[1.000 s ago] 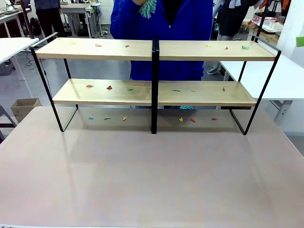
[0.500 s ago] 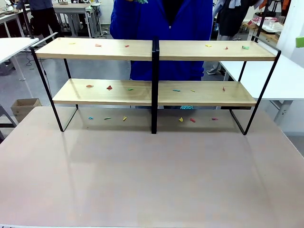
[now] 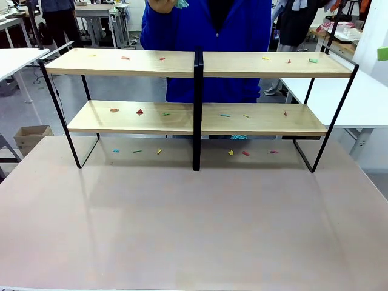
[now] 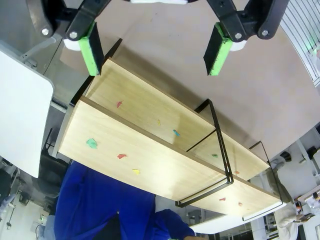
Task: Clean the shelves.
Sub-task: Pick up the Duster when the human hands it over.
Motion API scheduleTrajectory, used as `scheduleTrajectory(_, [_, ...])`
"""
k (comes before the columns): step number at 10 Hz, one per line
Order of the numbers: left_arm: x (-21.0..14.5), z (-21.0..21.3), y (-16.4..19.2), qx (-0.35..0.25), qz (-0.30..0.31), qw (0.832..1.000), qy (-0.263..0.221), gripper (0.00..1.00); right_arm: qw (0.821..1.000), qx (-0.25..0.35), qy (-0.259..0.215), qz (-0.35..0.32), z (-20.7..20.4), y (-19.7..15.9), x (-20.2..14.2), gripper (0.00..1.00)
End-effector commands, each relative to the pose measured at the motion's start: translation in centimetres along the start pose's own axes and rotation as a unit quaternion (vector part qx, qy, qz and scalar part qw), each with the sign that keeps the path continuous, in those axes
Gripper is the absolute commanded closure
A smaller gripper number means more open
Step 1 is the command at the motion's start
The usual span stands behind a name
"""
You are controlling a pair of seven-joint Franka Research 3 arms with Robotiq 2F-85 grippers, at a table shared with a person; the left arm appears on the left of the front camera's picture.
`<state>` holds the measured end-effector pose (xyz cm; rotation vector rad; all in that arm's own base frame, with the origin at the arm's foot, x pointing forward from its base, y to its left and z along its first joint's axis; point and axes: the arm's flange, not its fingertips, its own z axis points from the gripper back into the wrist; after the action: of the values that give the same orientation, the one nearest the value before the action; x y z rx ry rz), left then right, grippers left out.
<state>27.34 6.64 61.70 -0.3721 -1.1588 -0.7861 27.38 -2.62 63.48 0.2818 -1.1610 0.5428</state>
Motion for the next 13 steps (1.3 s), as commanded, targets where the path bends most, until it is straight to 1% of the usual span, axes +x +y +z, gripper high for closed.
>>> scheduleTrajectory(1, [0.2, 0.1, -0.2, -0.005, -0.003, 1.000, -0.006, 0.00, 1.000, 0.000, 0.001, 0.002, 0.1, 0.0, 0.0, 0.00])
scheduleTrajectory(4, [0.0, 0.0, 0.0, 0.000, 0.000, 1.000, 0.000, 0.00, 1.000, 0.000, 0.001, 0.002, 0.1, 0.0, 0.0, 0.00])
scheduleTrajectory(5, [3.4, -1.5, 1.6, -0.042, 0.078, 0.993, 0.081, 0.00, 1.000, 0.000, 0.001, 0.002, 0.1, 0.0, 0.0, 0.00])
scheduleTrajectory(6, [5.9, -2.6, 3.0, -0.072, 0.158, 0.974, 0.147, 0.00, 1.000, 0.000, 0.001, 0.002, 0.1, 0.0, 0.0, 0.00])
scheduleTrajectory(7, [9.3, -4.8, 5.2, -0.135, 0.256, 0.941, 0.174, 0.00, 1.000, 0.000, 0.001, 0.002, 0.1, 0.0, 0.0, 0.00])
scheduleTrajectory(8, [10.9, -7.1, 6.3, -0.171, 0.351, 0.896, 0.211, 0.00, 1.000, 0.000, 0.001, 0.002, 0.1, 0.0, 0.0, 0.00])
scheduleTrajectory(9, [10.7, -8.8, 7.0, -0.186, 0.437, 0.851, 0.223, 0.00, 1.000, 0.000, 0.001, 0.002, 0.1, 0.0, 0.0, 0.00])
scheduleTrajectory(10, [10.0, -9.5, 8.0, -0.216, 0.505, 0.809, 0.210, 0.00, 1.000, 0.000, 0.001, 0.002, 0.1, 0.0, 0.0, 0.00])
scheduleTrajectory(11, [9.0, -9.3, 7.9, -0.219, 0.523, 0.794, 0.220, 0.00, 1.000, 0.000, 0.001, 0.002, 0.1, 0.0, 0.0, 0.00])
scheduleTrajectory(12, [10.4, -10.7, 5.7, -0.197, 0.325, 0.907, 0.181, 0.00, 1.000, 0.000, 0.001, 0.002, 0.1, 0.0, 0.0, 0.00])
scheduleTrajectory(13, [10.4, -10.7, 5.7, -0.197, 0.325, 0.907, 0.181, 0.00, 1.000, 0.000, 0.001, 0.002, 0.1, 0.0, 0.0, 0.00])
